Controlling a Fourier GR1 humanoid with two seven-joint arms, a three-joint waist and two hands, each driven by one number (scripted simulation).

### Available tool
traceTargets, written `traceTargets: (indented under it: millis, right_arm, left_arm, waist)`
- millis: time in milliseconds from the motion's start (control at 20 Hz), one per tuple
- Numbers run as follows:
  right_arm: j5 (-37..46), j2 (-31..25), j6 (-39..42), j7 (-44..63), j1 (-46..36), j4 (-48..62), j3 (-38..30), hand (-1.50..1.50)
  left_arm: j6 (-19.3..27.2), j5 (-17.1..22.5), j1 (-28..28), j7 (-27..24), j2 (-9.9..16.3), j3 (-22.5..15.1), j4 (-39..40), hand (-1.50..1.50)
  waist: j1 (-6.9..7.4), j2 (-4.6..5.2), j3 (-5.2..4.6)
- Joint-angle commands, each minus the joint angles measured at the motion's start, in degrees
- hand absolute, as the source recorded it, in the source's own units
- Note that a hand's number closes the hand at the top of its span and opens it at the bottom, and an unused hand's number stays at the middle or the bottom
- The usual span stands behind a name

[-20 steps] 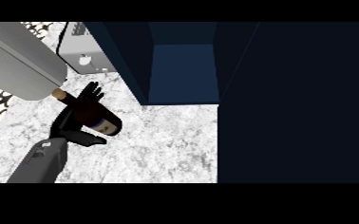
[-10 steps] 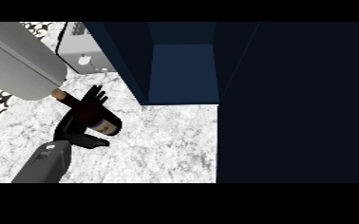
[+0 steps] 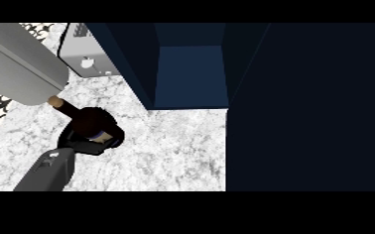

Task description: Pick up the wine, place it into the cabinet and close the cabinet

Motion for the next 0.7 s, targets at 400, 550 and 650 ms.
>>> traceTargets:
  millis: [400,550,650]
  right_arm:
    - [1.03,0.06,-1.25,1.81,0.01,-1.80,-0.02,-1.50]
    - [0.55,-0.72,-0.02,-0.28,1.18,0.40,-2.42,-1.50]
    - [0.07,-0.71,-0.10,-1.17,0.79,1.91,-3.73,-1.50]
  left_arm:
    - [-3.65,-0.36,3.80,-11.44,-1.33,-0.68,0.62,1.50]
    - [4.92,2.91,13.46,-14.78,-4.86,1.90,-3.26,1.50]
    - [10.42,5.56,16.90,-13.98,-8.51,4.07,-4.57,1.50]
  waist:
    - [0.23,-0.12,0.00]
    - [2.11,-0.67,0.16]
    - [3.26,-0.87,0.30]
